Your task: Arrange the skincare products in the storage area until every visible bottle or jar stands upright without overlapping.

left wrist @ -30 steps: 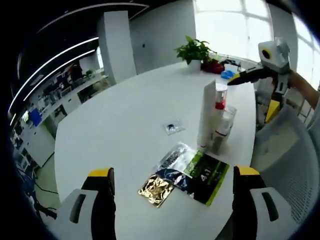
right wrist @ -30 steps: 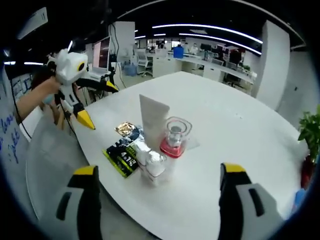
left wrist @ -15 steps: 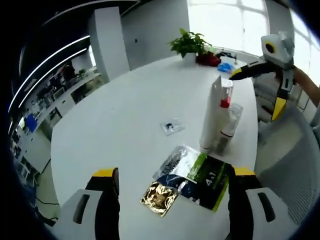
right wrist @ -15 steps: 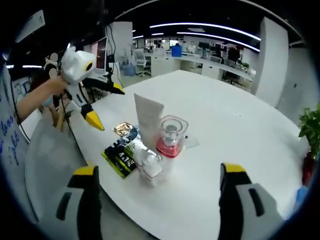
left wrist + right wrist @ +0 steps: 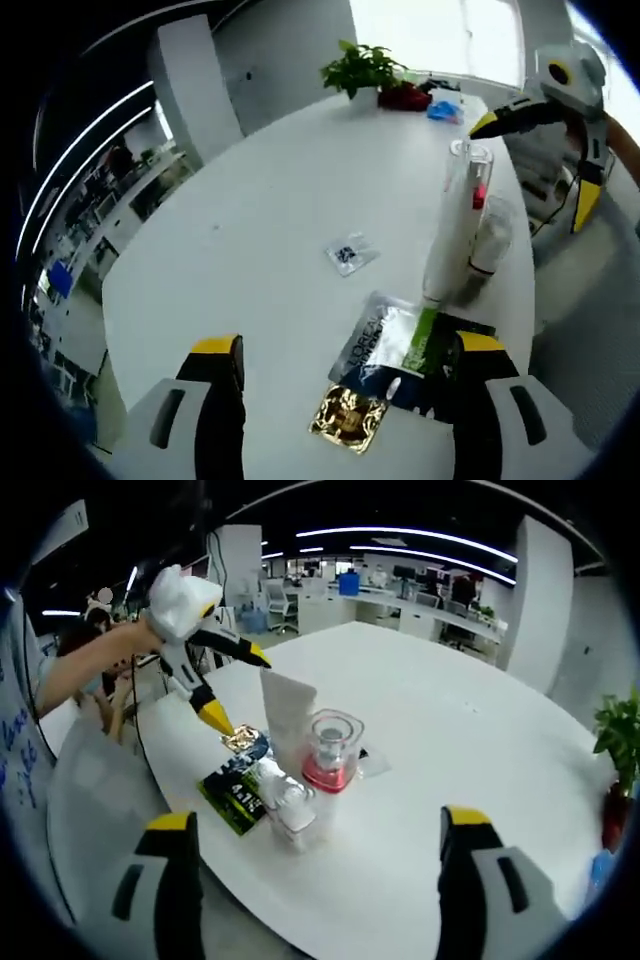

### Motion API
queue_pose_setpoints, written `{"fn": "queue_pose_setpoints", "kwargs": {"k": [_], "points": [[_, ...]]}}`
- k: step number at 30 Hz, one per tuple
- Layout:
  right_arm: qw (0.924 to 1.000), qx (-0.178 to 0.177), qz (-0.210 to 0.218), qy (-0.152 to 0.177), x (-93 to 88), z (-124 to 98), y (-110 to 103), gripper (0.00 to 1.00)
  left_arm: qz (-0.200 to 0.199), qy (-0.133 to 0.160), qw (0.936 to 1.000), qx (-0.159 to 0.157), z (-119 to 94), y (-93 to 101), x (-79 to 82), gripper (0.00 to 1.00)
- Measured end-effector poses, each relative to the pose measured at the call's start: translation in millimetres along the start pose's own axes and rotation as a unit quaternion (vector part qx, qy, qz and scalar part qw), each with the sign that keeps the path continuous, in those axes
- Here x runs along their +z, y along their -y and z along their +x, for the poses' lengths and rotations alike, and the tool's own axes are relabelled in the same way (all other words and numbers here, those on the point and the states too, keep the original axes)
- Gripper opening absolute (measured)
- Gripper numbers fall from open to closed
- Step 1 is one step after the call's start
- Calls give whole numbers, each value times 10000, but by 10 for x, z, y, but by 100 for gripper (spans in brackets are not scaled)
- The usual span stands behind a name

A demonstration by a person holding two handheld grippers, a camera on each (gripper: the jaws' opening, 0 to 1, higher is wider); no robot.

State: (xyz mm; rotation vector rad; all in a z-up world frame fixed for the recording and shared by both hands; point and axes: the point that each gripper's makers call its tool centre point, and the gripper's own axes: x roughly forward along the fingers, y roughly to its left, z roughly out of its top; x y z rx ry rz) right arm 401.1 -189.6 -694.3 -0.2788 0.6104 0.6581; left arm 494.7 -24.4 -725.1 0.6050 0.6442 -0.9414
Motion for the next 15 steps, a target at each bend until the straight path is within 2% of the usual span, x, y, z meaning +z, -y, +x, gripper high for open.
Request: {"fn": "queue_pose_setpoints", "kwargs": {"k": [6, 15], "points": [[10000, 16, 32, -5, -9, 9, 3, 100, 189, -37, 9998, -55, 143, -76, 109, 81], [9999, 92, 123, 42, 11, 17, -22, 100, 609, -109, 9974, -362, 400, -140, 194, 79]]}}
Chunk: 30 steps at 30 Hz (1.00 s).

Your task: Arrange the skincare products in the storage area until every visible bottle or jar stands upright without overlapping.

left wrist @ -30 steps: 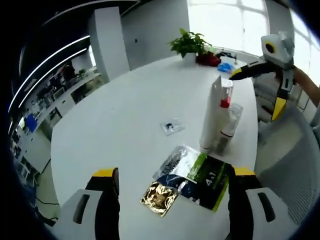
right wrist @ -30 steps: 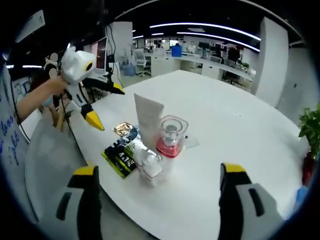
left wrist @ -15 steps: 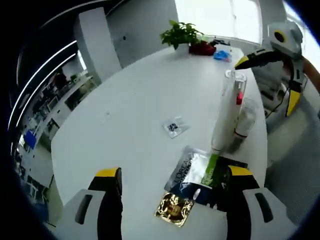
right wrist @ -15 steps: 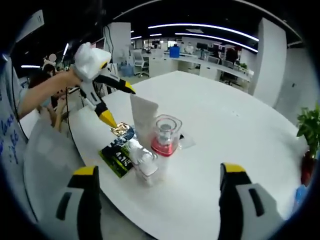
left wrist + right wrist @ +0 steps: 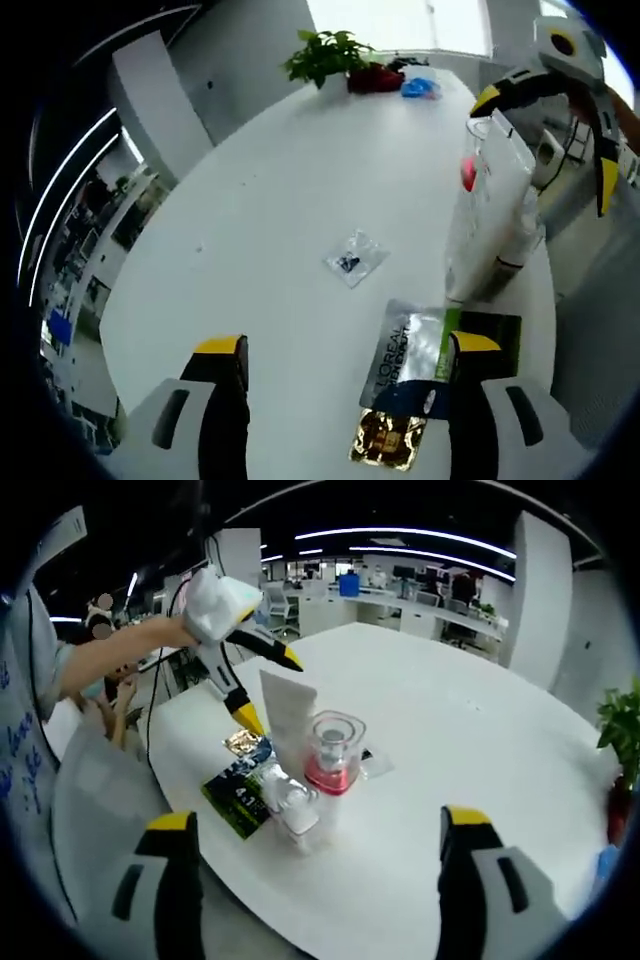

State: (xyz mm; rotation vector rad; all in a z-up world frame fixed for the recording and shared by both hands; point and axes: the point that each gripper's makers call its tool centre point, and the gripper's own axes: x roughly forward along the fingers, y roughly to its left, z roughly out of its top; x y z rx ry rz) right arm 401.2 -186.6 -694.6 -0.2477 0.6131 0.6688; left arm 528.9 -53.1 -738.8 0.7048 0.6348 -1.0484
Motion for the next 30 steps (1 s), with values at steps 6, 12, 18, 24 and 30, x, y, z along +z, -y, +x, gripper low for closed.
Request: {"fn": "queue_pose_setpoints", "kwargs": {"k": [6, 12, 18, 24, 30], "points": [[10000, -4, 64, -5, -21, -6, 6, 100, 263, 19, 9995, -190, 132, -38, 73, 77], [9999, -24, 123, 21, -26, -7, 13, 100, 527, -111, 9979, -369, 328, -82, 97, 77], [9999, -22, 138, -21, -57, 12, 35, 100, 732, -64, 9958, -554, 448, -65, 172, 76], [9998, -1, 198, -12, -63, 16, 29, 100, 901, -39, 9932, -735, 565, -63, 242, 75], [9996, 33, 274, 3, -67, 26, 13, 100, 1099, -9, 9895, -941, 675, -5, 298, 78]]}}
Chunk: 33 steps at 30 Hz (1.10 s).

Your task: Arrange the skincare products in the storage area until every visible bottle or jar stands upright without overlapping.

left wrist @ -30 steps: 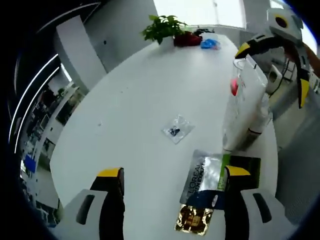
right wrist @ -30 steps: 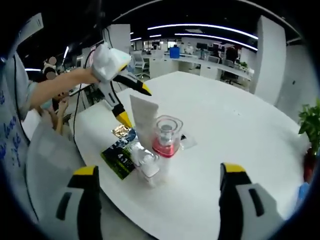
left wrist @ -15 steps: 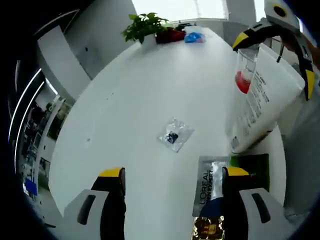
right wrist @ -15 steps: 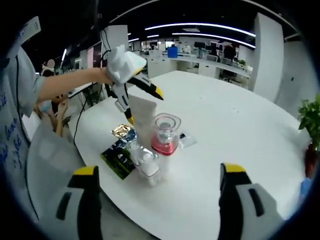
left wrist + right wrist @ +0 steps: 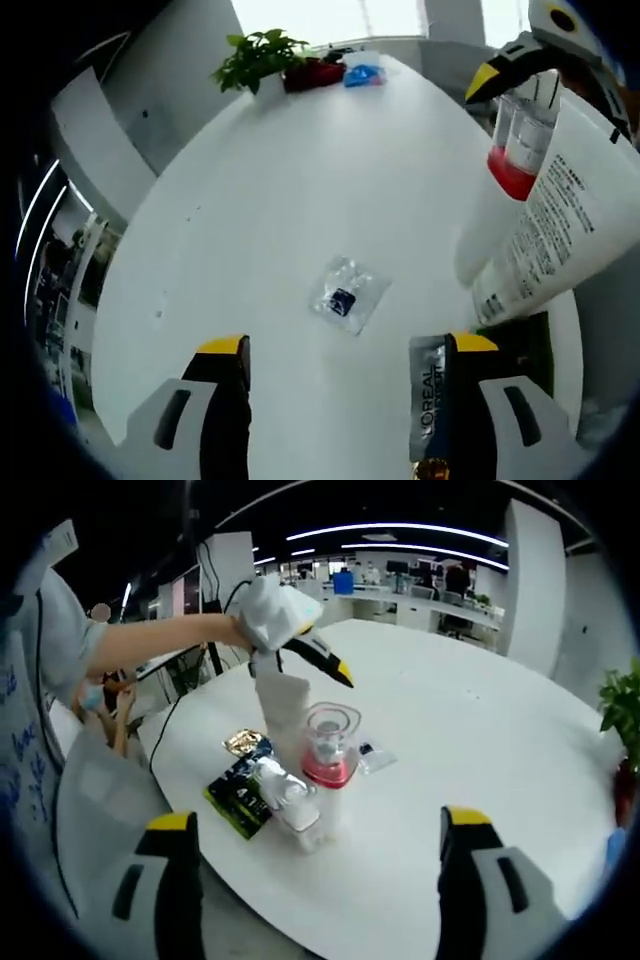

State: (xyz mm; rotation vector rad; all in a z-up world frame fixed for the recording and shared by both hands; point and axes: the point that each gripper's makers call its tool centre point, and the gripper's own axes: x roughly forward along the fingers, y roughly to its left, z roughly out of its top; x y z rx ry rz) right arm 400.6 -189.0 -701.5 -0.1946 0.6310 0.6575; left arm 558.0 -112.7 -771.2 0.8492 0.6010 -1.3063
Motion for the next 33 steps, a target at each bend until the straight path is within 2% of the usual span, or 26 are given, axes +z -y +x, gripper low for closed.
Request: {"fn": "queue_pose_setpoints", "kwargs": {"k": [15, 21, 26, 33], "points": [[9999, 4, 151, -74, -71, 22, -22, 100, 502, 44, 9977, -461, 294, -8, 122, 85], [9997, -24, 207, -107, -102, 22, -12, 100, 697, -53, 9958, -589, 402, 11, 114, 88], [9996, -4, 253, -140, -129, 34, -28, 100, 816, -32, 9945, -662, 468, -13, 156, 86], [9994, -6, 296, -164, -150, 43, -27, 100, 989, -67, 9910, -896, 562, -32, 191, 75]]}}
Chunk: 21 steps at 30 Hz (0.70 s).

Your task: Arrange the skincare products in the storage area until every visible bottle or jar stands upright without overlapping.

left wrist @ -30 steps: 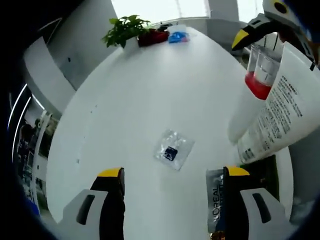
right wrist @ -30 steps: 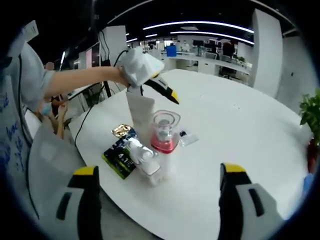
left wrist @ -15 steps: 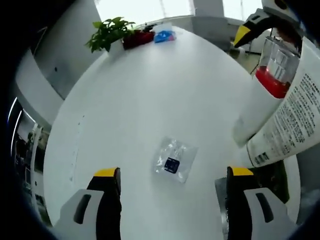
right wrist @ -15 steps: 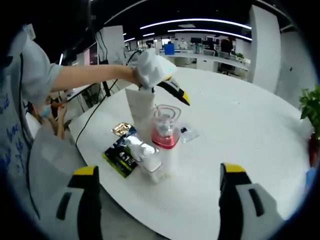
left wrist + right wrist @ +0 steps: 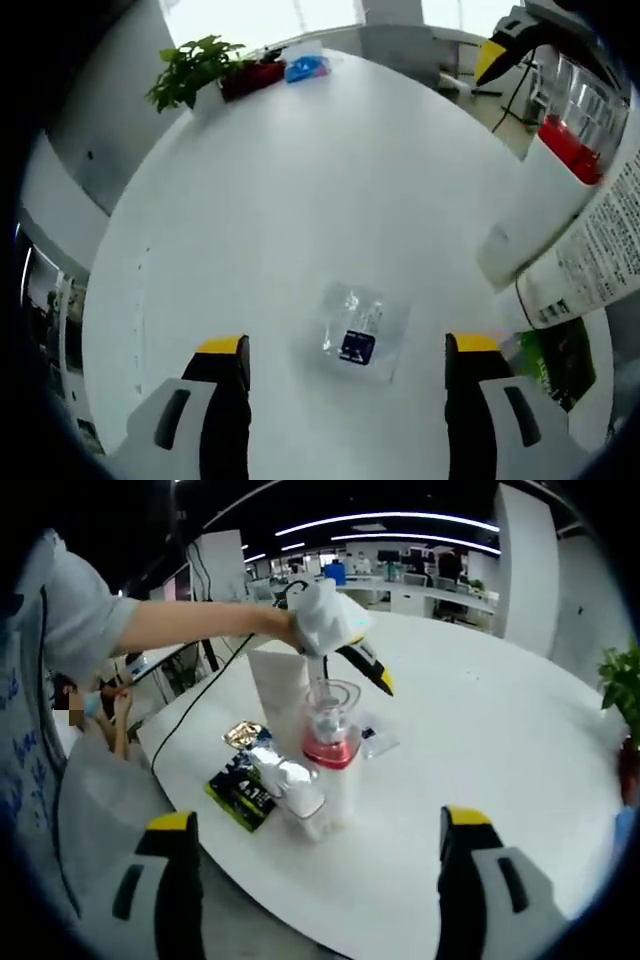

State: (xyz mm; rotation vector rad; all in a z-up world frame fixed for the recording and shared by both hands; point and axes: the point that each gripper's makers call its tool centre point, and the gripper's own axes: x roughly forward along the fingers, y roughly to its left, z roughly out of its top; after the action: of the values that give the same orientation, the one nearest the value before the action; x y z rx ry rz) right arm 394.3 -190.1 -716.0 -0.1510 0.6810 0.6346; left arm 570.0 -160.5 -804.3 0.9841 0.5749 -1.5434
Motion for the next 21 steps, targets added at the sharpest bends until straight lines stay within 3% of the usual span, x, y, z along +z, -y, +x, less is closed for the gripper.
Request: {"fn": "queue_pose_setpoints", "kwargs": {"k": [9, 21], "points": [[10000, -28, 62, -31, -37, 9, 14, 100, 226, -215, 9989, -351, 102, 26, -33, 56], [9999, -21, 110, -50, -71, 16, 19, 100, 372, -461, 9945, -864, 197, 82, -93, 49]]}}
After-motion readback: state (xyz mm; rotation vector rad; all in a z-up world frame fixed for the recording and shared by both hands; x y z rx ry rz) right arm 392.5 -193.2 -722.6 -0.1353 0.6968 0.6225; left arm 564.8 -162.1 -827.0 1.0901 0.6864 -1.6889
